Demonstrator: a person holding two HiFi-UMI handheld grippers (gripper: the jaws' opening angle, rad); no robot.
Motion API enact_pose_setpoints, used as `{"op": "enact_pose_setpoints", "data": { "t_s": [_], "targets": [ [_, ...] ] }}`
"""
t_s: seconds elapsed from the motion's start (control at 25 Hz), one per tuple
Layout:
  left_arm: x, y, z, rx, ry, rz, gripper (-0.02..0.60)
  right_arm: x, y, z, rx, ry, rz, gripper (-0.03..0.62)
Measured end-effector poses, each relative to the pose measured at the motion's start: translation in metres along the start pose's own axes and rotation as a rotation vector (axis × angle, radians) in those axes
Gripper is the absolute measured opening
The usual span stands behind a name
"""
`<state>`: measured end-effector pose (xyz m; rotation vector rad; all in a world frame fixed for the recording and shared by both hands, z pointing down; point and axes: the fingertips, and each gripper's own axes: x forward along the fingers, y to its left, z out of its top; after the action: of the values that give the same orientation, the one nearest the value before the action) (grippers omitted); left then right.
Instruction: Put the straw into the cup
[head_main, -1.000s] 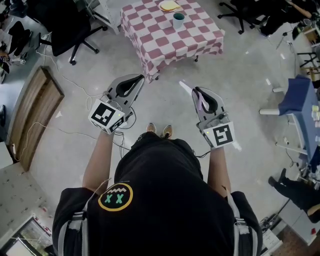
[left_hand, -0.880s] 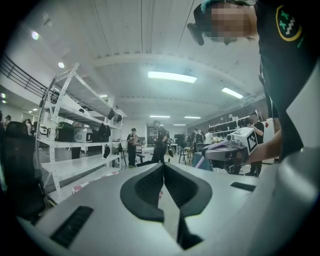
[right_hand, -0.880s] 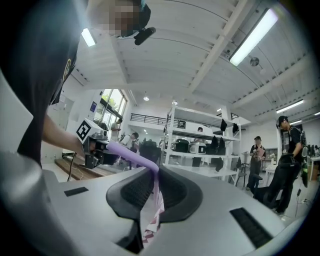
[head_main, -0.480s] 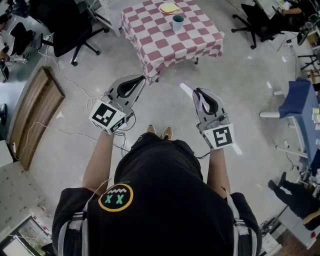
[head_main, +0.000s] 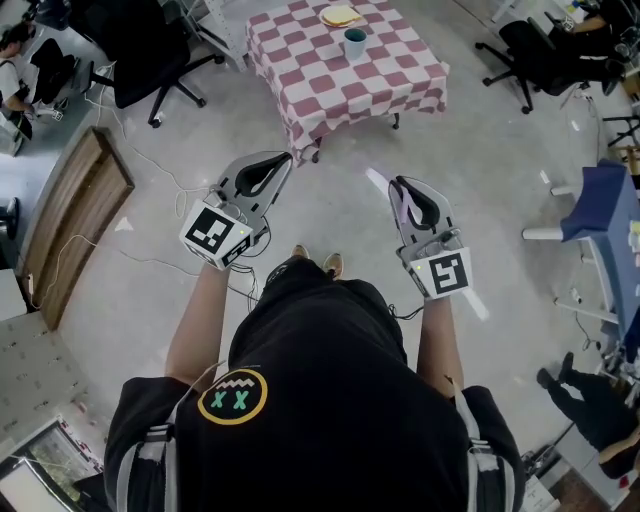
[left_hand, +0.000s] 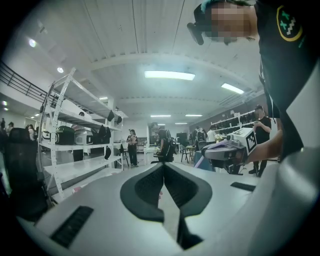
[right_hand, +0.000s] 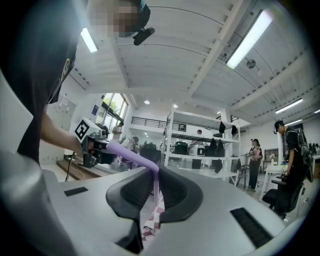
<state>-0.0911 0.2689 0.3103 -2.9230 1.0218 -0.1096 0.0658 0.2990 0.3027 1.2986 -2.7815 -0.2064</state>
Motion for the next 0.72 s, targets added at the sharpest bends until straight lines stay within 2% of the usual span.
{"op": "enact_pose_setpoints", "data": {
  "t_s": [0.32, 0.44, 0.72],
  "targets": [
    [0.005, -0.022, 0.005, 0.020, 0.000, -0.014, 0.020, -0.023, -0.005, -0.004, -0.014, -0.003, -0.014, 0.057],
    [0.008, -0.024, 0.006, 0.027, -0.003, -0.020, 0.020, -0.022, -0.005, 0.003, 0.010, -0.029, -0.023, 0.057],
    [0.016, -0.018, -0.002, 0.027, -0.012, -0.028, 0.020, -0.019, -0.013, -0.016, -0.037, 0.004, -0.025, 0.057]
  ]
}}
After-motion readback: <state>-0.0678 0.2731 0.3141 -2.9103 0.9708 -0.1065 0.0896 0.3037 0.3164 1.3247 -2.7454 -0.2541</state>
